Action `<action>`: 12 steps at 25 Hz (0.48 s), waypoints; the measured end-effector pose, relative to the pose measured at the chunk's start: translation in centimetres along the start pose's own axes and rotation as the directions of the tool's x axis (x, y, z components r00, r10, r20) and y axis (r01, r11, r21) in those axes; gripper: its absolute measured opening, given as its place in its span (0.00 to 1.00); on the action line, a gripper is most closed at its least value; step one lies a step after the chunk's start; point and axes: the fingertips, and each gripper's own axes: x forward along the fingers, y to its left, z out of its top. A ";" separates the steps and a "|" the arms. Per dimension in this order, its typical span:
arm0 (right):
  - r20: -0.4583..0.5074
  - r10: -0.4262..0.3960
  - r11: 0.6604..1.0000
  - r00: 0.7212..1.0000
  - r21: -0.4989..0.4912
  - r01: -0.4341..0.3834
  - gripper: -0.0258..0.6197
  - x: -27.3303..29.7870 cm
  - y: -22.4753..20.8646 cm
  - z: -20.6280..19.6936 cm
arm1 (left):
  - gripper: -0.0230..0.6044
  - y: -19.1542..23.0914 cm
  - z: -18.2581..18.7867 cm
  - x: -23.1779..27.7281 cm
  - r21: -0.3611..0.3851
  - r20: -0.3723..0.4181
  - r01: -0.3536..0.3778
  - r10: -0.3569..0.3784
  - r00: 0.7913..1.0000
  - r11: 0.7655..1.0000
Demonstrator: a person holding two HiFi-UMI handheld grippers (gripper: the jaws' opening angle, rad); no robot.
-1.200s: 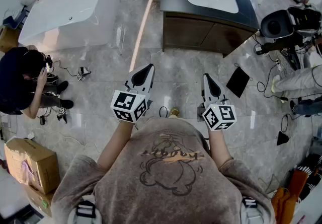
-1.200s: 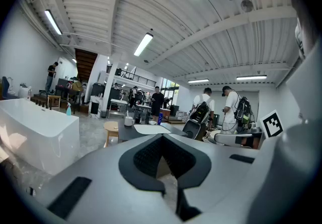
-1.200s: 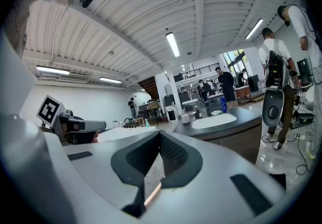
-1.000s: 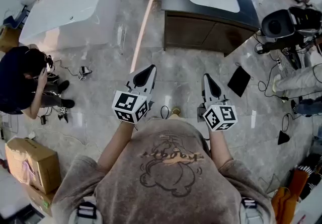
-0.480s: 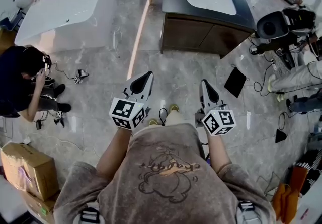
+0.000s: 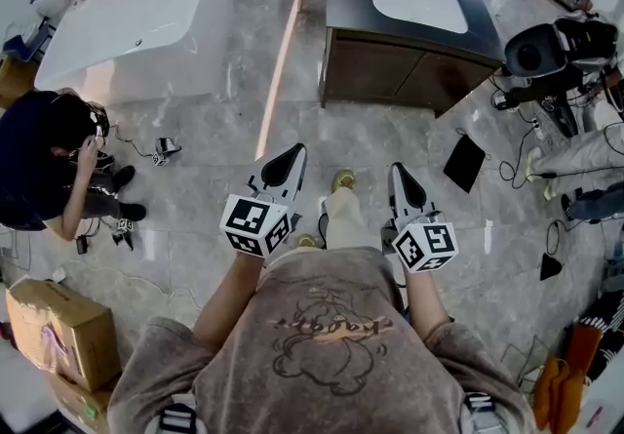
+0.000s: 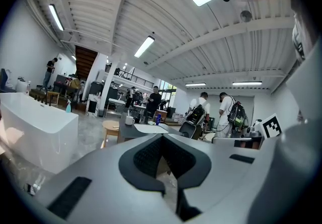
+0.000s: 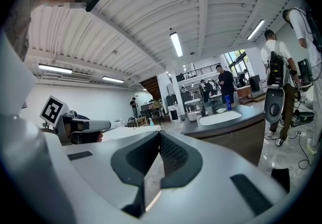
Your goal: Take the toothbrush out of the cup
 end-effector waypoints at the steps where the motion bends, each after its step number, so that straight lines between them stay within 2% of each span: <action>1: 0.001 -0.002 1.000 1.000 0.005 0.002 0.04 0.3 -0.2 0.0 | 0.07 0.1 0.1 0.3 0.002 -0.002 0.001 -0.001 1.000 1.000; 12: 0.005 0.017 1.000 1.000 0.010 -0.017 0.04 5.9 -3.2 0.3 | 0.07 2.2 0.6 6.9 0.017 -0.029 0.014 -0.014 0.999 1.000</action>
